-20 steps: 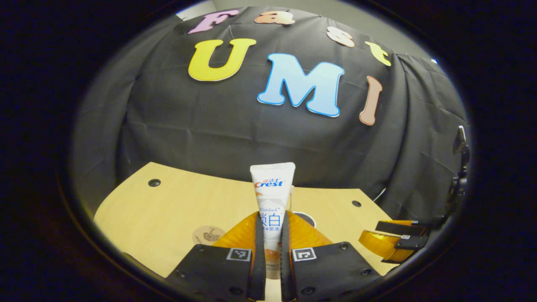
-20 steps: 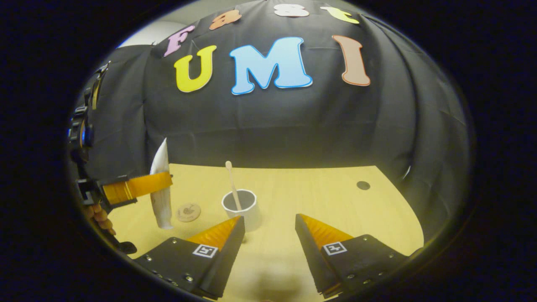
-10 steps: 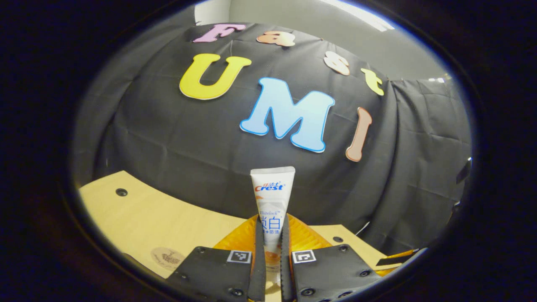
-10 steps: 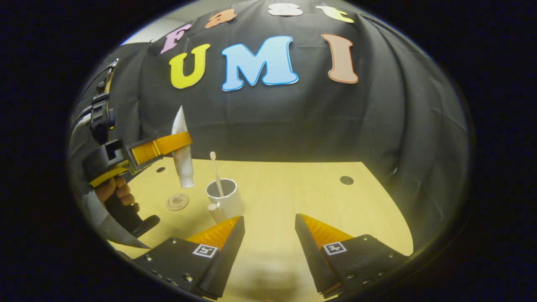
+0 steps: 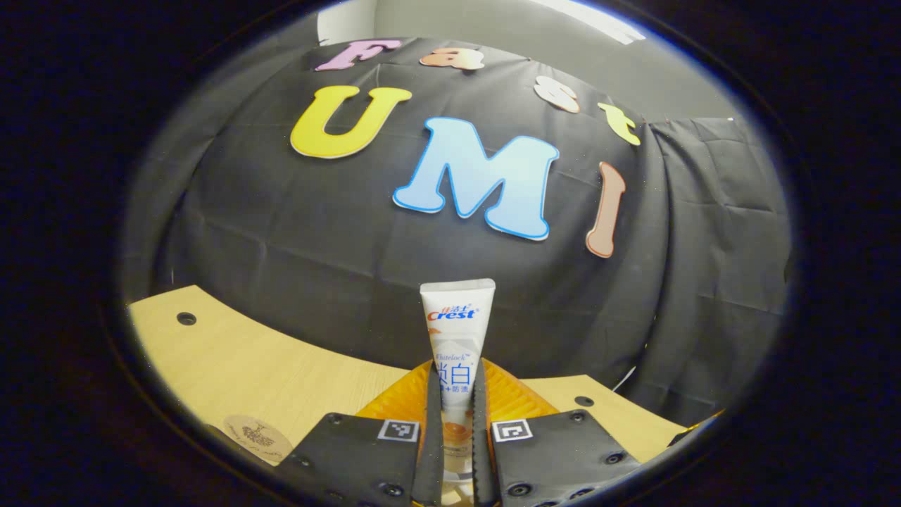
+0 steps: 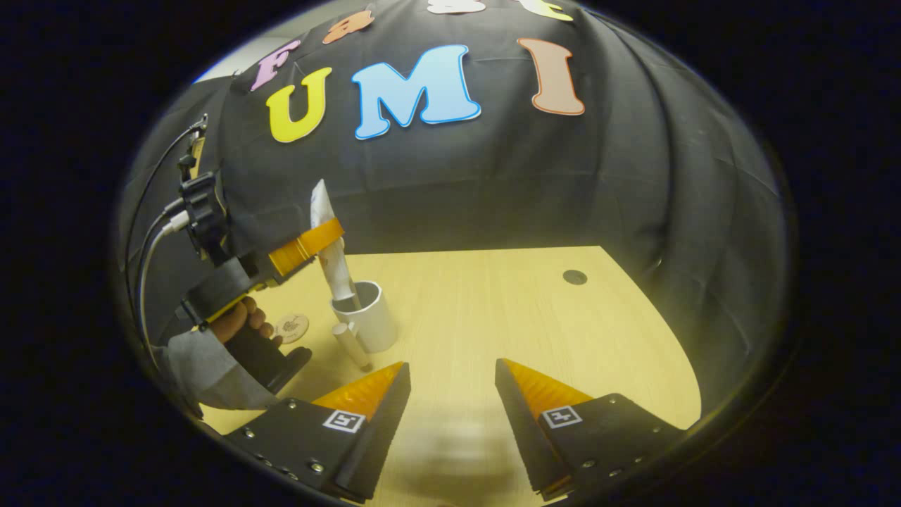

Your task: Put the toothbrush and toothpaste on the desktop into the cup, then pick up the cup and place it on the coaster on the desktop.

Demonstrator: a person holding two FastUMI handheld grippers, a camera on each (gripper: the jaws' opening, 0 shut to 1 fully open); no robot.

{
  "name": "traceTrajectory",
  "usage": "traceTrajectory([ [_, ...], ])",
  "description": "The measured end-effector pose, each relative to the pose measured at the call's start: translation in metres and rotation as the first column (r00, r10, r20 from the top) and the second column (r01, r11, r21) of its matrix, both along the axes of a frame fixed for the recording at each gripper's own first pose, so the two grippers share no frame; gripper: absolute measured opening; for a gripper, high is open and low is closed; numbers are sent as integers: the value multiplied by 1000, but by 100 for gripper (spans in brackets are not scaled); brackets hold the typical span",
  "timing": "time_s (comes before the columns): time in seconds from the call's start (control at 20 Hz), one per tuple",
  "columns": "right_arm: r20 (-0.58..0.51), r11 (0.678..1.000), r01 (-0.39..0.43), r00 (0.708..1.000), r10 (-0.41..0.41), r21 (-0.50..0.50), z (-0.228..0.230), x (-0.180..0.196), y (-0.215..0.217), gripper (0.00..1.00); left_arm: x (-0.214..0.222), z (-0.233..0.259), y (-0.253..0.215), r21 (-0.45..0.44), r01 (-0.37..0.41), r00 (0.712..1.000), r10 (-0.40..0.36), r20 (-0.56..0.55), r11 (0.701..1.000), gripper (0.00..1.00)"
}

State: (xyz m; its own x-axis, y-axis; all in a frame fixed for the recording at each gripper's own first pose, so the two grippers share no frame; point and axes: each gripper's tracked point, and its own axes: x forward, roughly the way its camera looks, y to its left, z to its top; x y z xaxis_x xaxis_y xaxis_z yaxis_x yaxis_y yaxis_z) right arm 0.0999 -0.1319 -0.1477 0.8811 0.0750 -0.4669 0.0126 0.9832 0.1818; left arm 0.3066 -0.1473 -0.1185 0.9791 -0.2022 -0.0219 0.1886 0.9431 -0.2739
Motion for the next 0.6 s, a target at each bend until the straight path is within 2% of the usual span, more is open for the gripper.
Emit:
traceTrajectory([
  [0.05,-2,1000,-1,1000,1,1,0,0,1,73,3,-9,-2,18,4,1000,-3,-14,1000,25],
  [0.2,-13,1000,-6,1000,6,-2,-3,0,4,76,3,-19,-8,28,32,999,-31,-35,999,28],
  [0.3,-23,1000,-9,1000,9,-4,-5,0,5,73,2,-19,-8,4,44,998,-43,-47,999,36],
  [0.4,-29,1000,-6,1000,6,-6,-6,0,6,76,-1,-24,-1,-6,27,998,-28,-60,1000,43],
  [0.45,-31,1000,-4,1000,4,-4,-6,1,7,73,-3,-23,2,-10,21,998,-22,-56,1000,53],
  [0.5,-31,1000,-3,1000,3,2,-5,2,9,73,-3,-19,3,-20,30,998,-31,-50,999,57],
  [0.6,-32,1000,-3,999,4,13,-5,4,14,76,-5,-15,7,-12,25,999,-26,-39,1000,77],
])
